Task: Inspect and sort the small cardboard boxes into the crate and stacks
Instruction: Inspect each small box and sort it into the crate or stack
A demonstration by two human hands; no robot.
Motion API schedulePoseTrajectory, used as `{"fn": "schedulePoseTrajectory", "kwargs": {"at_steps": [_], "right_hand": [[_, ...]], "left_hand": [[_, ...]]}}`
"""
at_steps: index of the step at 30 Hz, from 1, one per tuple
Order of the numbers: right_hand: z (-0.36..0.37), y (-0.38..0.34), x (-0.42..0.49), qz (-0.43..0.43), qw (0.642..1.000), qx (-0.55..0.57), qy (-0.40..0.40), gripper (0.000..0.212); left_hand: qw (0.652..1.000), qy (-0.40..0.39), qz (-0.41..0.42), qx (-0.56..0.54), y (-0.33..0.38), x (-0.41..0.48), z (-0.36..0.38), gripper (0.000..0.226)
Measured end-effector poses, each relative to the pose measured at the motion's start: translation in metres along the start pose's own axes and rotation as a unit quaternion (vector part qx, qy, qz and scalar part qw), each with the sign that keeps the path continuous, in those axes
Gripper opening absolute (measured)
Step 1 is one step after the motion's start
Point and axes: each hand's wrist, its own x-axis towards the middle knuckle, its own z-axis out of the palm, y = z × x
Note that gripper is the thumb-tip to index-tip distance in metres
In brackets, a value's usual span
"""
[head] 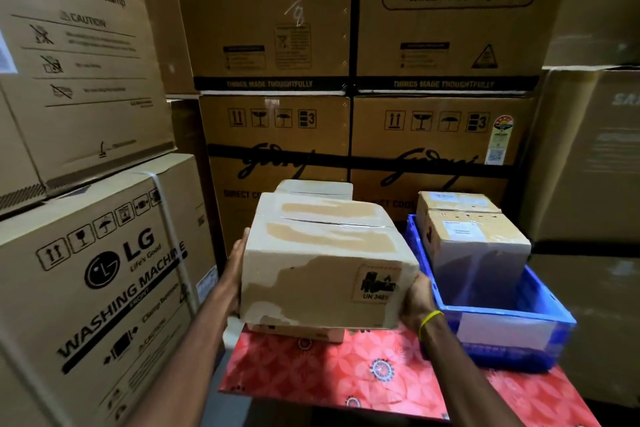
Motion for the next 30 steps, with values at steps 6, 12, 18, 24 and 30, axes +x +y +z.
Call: {"fn": "schedulePoseTrajectory", "kwargs": {"at_steps": [6,12,18,24,30], "right_hand": [[0.0,0.032,0.003,-0.012,0.996,-0.085,-0.026,0.022],[0.033,0.052,-0.018,-0.011,0.993,-0.112,-0.04,0.047],[0.074,0.068,0.011,-0.046,0.994,-0.097,0.001,0.041],[0.123,0.08,0.039,-0.085,0.99,-0.089,0.065,0.038],[0.135,0.09,0.06,-0.085,0.988,-0.071,0.106,0.039]], "left_hand": [[0.997,0.019,-0.06,-0.038,-0.027,-0.043,-0.008,0.056],[0.991,0.051,-0.064,-0.105,-0.055,-0.022,-0.033,0.067],[0.992,0.032,-0.077,-0.091,-0.041,0.041,-0.062,0.058],[0.988,-0.012,-0.122,-0.093,-0.03,0.103,-0.086,0.06],[0.983,-0.027,-0.14,-0.113,-0.04,0.14,-0.092,0.061]]}}
